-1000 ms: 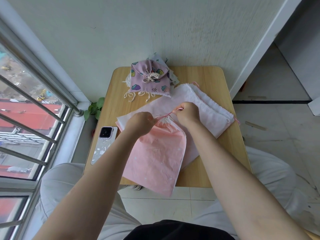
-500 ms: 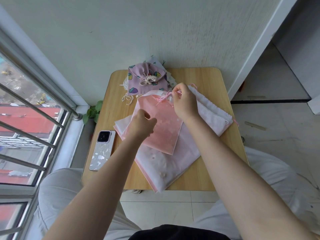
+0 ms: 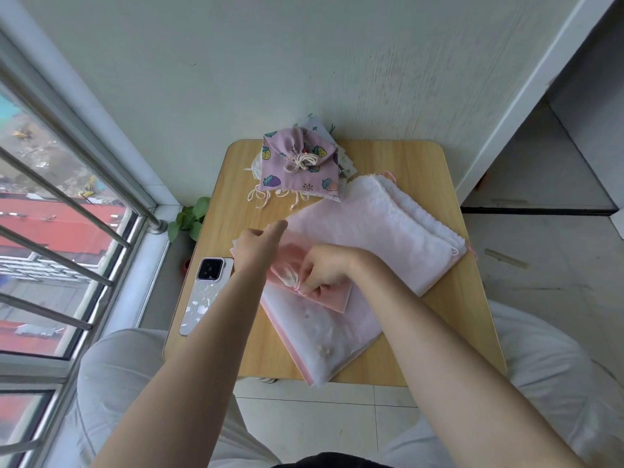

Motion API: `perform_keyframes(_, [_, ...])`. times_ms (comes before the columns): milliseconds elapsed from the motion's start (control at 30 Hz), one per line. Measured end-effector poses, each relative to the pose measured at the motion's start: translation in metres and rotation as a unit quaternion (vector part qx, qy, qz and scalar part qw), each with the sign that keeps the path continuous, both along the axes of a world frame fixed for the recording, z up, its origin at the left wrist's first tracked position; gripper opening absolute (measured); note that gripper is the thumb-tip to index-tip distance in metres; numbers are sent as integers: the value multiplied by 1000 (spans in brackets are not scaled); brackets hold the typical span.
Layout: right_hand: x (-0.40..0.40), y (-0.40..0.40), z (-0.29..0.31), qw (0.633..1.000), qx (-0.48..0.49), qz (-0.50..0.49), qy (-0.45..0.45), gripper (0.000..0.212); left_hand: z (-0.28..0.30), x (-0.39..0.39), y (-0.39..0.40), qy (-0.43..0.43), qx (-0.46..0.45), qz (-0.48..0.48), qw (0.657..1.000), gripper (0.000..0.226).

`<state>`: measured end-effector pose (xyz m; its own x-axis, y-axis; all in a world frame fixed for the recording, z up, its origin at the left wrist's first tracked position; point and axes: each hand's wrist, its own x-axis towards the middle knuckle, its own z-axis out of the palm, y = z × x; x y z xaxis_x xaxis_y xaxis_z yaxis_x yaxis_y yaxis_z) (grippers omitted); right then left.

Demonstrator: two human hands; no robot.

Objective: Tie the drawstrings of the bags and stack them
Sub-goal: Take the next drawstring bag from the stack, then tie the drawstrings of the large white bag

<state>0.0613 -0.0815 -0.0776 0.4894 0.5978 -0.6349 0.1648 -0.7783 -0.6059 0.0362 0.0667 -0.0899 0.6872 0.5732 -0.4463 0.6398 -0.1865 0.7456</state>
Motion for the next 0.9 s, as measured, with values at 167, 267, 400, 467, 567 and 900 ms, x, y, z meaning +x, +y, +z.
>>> perform_keyframes(167, [14, -3, 5, 987, 40, -149, -44, 36, -6, -2, 19, 102, 141, -126, 977, 11])
perform_keyframes(267, [34, -12, -6, 958, -6, -195, -210, 26, -11, -2, 23, 116, 162, -144, 969, 7])
perform_keyframes(400, [32, -7, -27, 973, -143, -110, -146, 36, -16, -2, 20, 105, 174, -169, 964, 13])
perform_keyframes(467, [33, -4, -34, 971, -148, -119, -143, 29, -15, 1, 18, 101, 169, -169, 966, 16])
perform_keyframes(567, [43, -5, -28, 967, -119, -135, -180, 20, -13, 10, 17, 36, 146, -134, 980, 18])
perform_keyframes(900, [128, 13, 74, 833, 101, -299, -454, 19, 67, 109, 21, -202, 89, -12, 975, 9])
